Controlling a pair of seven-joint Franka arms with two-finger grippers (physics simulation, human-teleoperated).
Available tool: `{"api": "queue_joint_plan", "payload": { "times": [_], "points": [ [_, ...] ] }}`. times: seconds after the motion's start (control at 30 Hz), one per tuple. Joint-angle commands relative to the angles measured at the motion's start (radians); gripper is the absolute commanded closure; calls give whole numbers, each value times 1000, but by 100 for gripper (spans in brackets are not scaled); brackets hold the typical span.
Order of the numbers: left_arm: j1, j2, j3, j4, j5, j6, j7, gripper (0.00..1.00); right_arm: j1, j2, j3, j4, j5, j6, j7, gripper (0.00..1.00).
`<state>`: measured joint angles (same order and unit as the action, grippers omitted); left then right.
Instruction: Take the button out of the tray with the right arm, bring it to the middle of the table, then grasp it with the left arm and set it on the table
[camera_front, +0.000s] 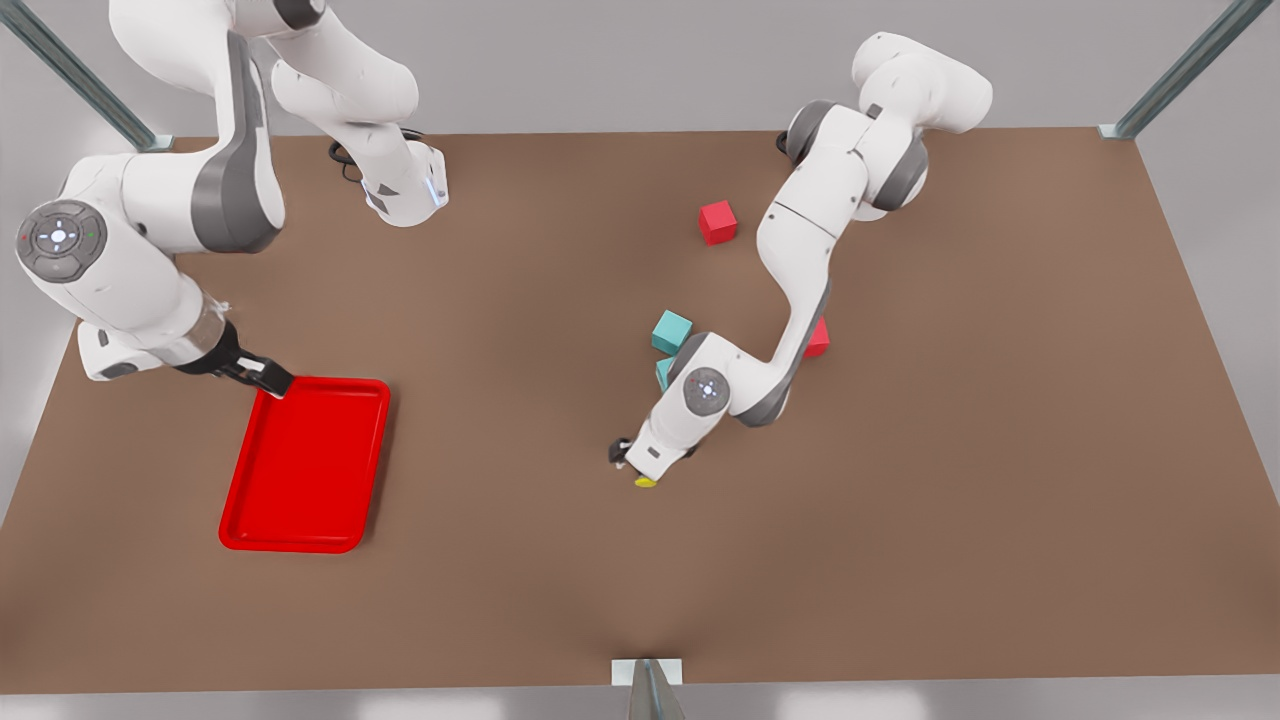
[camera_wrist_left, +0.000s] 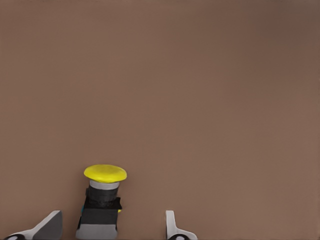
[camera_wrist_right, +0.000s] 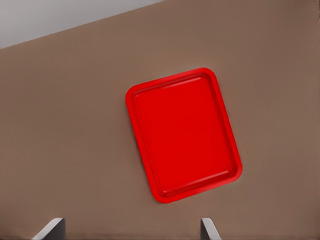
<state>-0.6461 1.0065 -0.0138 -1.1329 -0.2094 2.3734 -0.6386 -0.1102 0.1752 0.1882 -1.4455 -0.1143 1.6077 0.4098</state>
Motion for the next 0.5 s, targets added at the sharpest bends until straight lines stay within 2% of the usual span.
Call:
{"api": "queue_joint_plan", "payload": {
  "times": [0.0,0.03,0.2,0.47],
  "points": [
    [-3,0,0,33,122,-19,-231,0,-8,3,0,0,-2,-35,-376,0],
    [-6,0,0,35,128,-80,-116,0,-12,6,0,0,-2,-35,-378,0],
    [-9,6,-5,28,254,-229,-98,0,4,17,0,-1,-45,-51,-376,0],
    [-26,53,-28,74,245,-237,-144,0,3,20,2,0,-38,-72,-381,0]
  ]
}}
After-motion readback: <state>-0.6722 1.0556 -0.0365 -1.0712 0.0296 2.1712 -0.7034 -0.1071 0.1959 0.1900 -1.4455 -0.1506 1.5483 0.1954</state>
